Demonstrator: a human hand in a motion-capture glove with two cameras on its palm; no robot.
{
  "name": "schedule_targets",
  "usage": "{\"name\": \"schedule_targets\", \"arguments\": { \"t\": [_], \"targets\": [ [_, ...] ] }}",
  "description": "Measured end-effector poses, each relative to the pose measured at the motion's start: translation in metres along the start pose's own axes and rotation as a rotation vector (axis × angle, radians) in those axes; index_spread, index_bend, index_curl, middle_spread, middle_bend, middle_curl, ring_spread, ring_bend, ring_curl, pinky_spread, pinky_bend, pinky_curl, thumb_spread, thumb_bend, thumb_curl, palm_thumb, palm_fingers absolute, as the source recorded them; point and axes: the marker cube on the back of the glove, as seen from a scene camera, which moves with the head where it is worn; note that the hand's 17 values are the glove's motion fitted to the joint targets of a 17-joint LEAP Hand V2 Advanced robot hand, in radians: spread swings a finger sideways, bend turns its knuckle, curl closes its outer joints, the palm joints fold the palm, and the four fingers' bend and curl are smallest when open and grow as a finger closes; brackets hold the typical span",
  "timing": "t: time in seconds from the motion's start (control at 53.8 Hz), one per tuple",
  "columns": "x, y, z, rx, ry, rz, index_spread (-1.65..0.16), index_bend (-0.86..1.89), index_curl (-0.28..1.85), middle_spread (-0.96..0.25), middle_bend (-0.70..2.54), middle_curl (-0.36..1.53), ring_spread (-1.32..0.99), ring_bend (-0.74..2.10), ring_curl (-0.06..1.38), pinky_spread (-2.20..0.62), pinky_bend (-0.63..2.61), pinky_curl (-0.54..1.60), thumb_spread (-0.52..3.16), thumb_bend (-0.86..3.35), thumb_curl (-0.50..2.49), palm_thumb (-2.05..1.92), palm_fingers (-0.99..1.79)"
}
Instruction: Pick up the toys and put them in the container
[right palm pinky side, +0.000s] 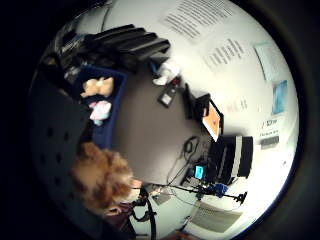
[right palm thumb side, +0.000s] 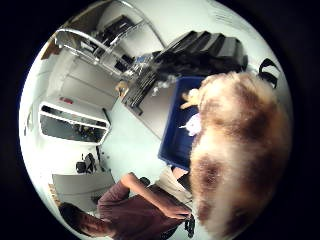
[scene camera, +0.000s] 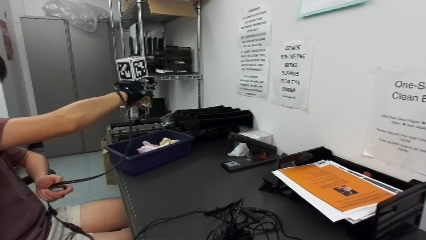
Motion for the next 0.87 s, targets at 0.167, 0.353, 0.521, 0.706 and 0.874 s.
{"name": "schedule_targets", "arguments": {
  "t": [0.167,0.353,0.521,0.706,0.874],
  "targets": [
    [-0.028,-0.005,0.007,-0.019,-0.104,0.038,-0.24,0.85,0.93,-0.19,1.06,0.8,-0.39,1.09,0.68,-0.32,1.09,0.59,0.56,-0.03,0.99,0.55,0.82],
    [-0.055,-0.003,0.039,-0.372,0.149,0.049,-0.24,0.32,0.85,-0.22,0.85,0.74,-0.34,1.13,0.68,-0.3,1.23,0.59,0.9,-0.14,0.81,0.18,0.29],
    [-0.065,-0.006,0.056,-0.364,0.09,0.183,-0.2,-0.03,0.51,-0.02,0.28,0.53,-0.13,0.73,0.55,-0.1,1.44,0.57,0.97,-0.16,0.58,-0.2,-0.55],
    [-0.065,-0.004,0.05,-0.382,0.224,0.027,-0.2,0.01,0.33,0.05,0.14,0.43,0.0,0.53,0.45,0.0,1.29,0.5,1.01,-0.14,0.4,-0.2,-0.39],
    [-0.061,-0.003,0.053,-0.39,0.245,-0.022,-0.2,0.08,0.27,0.05,0.16,0.4,0.02,0.45,0.41,0.02,1.11,0.42,1.1,-0.11,0.3,-0.16,-0.28]
  ]
}}
